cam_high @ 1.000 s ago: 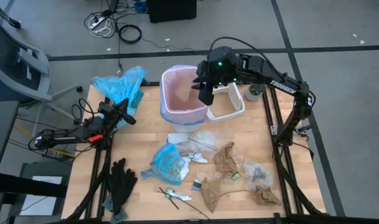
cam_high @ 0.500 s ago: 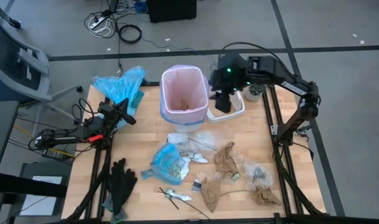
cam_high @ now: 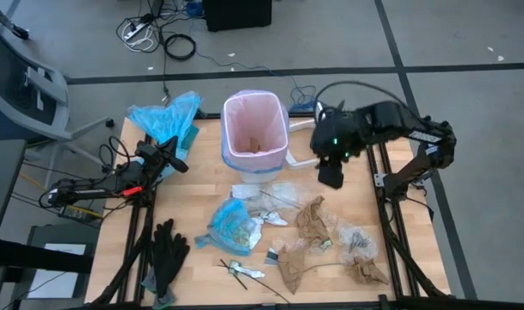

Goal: Place trash/remove bag and relplace
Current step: Put the top center brown napkin into the trash bin

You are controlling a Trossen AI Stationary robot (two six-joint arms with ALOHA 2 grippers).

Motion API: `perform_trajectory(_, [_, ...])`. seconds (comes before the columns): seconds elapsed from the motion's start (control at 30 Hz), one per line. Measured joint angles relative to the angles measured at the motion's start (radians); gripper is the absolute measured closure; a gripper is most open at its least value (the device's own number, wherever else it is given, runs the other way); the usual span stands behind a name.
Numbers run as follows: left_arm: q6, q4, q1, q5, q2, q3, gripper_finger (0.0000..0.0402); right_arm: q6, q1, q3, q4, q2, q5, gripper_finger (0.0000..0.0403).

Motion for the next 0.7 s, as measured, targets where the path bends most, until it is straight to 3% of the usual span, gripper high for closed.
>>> perform_trajectory(0.27, [0.000, 0.000, 0.000, 0.000, 0.000, 0.000, 0.0381, 0.344, 0.214, -0.185, -0.003, -0.008, 0.089, 0.0261])
perform_trajectory(0.4, [0.000, 0.000, 0.000, 0.000, 0.000, 0.000, 0.0381, 0.481, 0.290, -0.314, 0.087, -0.007, 0.101, 0.0261])
perform_trajectory(0.7, [0.000, 0.000, 0.000, 0.000, 0.000, 0.000, 0.0381, 0.510, 0.364, -0.614, 0.488, -0.007, 0.089, 0.0261])
